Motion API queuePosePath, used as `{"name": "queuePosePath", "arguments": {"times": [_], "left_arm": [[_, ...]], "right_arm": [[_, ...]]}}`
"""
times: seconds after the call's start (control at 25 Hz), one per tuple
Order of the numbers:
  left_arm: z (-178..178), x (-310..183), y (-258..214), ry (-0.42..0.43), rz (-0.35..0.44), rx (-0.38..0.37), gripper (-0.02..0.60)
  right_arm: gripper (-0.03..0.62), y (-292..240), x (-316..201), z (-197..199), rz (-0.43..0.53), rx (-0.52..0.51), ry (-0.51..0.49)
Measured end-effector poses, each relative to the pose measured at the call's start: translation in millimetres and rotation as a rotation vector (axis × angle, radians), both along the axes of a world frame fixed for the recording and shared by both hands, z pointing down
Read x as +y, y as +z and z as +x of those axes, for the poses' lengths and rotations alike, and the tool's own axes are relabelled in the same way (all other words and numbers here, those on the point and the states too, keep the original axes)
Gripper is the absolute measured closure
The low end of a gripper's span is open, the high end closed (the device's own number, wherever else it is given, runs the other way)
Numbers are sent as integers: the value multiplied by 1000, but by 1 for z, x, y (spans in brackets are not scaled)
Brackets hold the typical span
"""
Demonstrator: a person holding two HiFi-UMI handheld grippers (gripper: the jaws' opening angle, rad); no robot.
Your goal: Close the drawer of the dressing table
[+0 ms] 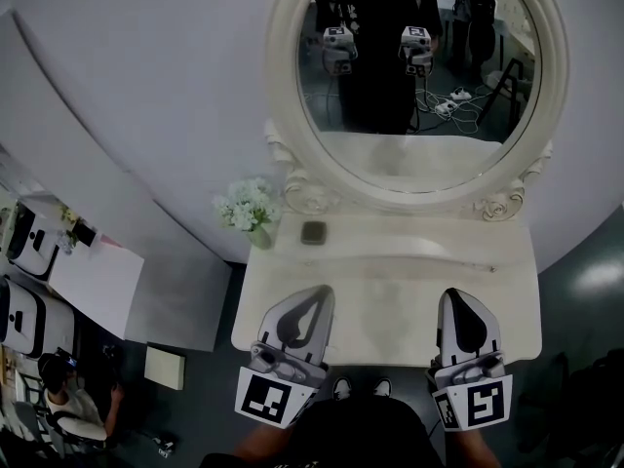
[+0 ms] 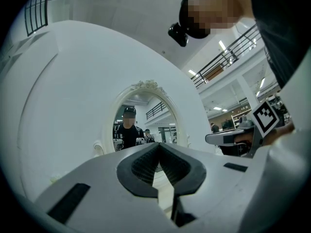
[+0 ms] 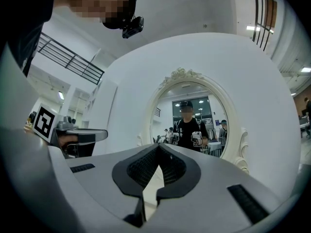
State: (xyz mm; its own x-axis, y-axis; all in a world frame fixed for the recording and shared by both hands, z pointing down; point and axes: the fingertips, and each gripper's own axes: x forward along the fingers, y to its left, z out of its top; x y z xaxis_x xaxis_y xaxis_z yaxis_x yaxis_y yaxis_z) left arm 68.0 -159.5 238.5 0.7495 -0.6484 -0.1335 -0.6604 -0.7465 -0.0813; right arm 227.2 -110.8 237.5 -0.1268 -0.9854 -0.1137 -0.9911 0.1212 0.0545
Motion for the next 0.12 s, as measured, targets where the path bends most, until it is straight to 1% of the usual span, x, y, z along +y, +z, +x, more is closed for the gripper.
{"name": "queuePosePath", "arguments": {"times": [0.12], "left_arm": [[-2,-1,1,-2,-5,3,577]], "right_arm": [[595,1,-1,-3,-3,2,-3]]}}
